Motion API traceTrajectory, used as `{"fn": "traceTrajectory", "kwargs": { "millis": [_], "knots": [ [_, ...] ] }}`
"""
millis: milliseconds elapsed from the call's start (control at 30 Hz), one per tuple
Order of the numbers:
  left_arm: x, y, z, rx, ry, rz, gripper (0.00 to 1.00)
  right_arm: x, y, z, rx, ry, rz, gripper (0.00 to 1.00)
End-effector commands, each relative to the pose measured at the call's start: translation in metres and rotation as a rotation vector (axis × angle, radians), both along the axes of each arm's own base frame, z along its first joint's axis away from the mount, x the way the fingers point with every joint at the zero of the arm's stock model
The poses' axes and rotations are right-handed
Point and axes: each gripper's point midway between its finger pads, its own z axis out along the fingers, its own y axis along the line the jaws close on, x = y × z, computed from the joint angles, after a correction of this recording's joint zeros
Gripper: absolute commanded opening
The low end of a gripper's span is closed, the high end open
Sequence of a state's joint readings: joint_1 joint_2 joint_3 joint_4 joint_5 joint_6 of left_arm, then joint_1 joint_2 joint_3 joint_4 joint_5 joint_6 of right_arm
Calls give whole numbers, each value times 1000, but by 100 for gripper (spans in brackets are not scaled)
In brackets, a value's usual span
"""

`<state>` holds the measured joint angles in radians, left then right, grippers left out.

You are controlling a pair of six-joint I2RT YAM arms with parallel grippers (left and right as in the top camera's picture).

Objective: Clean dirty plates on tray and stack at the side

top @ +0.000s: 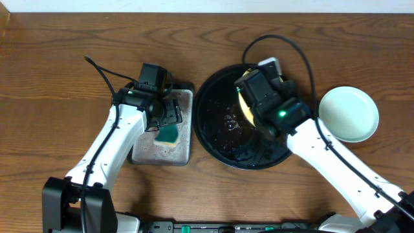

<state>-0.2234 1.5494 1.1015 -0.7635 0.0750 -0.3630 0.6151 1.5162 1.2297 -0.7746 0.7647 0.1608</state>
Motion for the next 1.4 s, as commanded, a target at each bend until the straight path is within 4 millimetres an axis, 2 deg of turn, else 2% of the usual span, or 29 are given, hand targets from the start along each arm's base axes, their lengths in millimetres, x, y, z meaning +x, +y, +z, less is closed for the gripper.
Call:
{"fn": "traceTrajectory", "kwargs": {
  "millis": [0,133,300,467,567,633,700,767,800,1000,1100,1233,1367],
  "knots": [
    [-1,4,-4,16,15,9,77,1,-9,-10,281,-18,-194,1],
    [-1,4,-4,16,16,9,77,-11,-15,-41,497,108,-356,1],
    [-1,4,-5,16,18,9,77,-25,-23,-82,627,225,-519,1],
    [-1,4,-5,16,18,9,77,-43,-16,-128,682,341,-541,1],
    [-1,4,-5,16,19,9,77,-52,-12,-147,726,367,-568,1],
    [-1,4,-5,16,19,9,77,-52,-10,-151,740,365,-559,1],
    [-1,4,-5,16,19,9,77,-51,-10,-153,742,358,-556,15],
    [-1,4,-5,16,19,9,77,-47,-10,-152,729,351,-524,50],
    [-1,4,-5,16,19,9,77,-43,-9,-150,711,346,-472,56],
    [-2,4,-6,16,21,9,77,-6,-8,-136,581,264,-174,55],
    [-2,4,-7,17,24,9,77,5,-6,-130,519,244,-47,54],
    [-2,4,-12,21,41,9,77,12,-8,-131,469,244,26,49],
    [-4,4,-24,29,77,8,77,16,-16,-137,448,253,31,49]
  ]
}}
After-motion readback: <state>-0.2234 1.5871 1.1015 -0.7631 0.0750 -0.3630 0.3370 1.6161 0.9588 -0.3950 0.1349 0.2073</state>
